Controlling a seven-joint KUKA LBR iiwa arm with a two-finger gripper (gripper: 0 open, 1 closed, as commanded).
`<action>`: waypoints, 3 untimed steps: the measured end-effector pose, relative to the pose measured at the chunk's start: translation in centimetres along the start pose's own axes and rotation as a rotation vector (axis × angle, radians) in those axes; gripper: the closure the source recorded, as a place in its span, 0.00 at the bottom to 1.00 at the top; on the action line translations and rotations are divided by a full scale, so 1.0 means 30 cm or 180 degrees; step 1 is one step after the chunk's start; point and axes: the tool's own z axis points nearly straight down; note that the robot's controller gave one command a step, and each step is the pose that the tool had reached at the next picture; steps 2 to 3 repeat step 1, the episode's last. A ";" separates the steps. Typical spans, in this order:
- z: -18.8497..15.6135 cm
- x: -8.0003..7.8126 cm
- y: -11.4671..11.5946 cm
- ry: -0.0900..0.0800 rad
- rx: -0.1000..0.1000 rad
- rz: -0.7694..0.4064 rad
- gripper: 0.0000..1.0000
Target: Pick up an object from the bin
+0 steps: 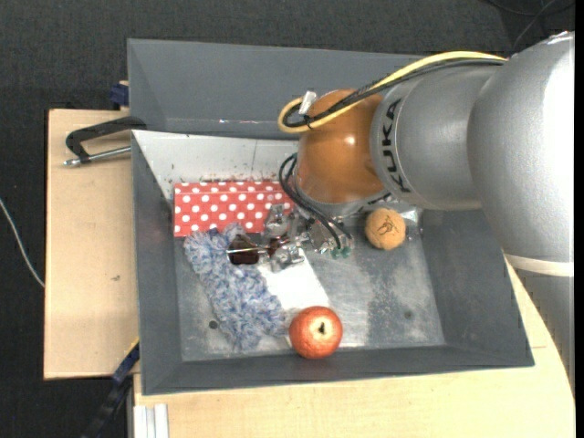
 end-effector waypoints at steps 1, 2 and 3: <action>0.000 0.000 0.000 -0.0001 0.0000 0.0000 1.00; 0.000 0.000 0.000 -0.0001 0.0000 0.0000 1.00; 0.000 0.000 0.000 -0.0001 0.0000 0.0000 1.00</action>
Offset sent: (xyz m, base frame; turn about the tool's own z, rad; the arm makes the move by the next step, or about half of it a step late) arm -0.0085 -0.0098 0.1389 0.0090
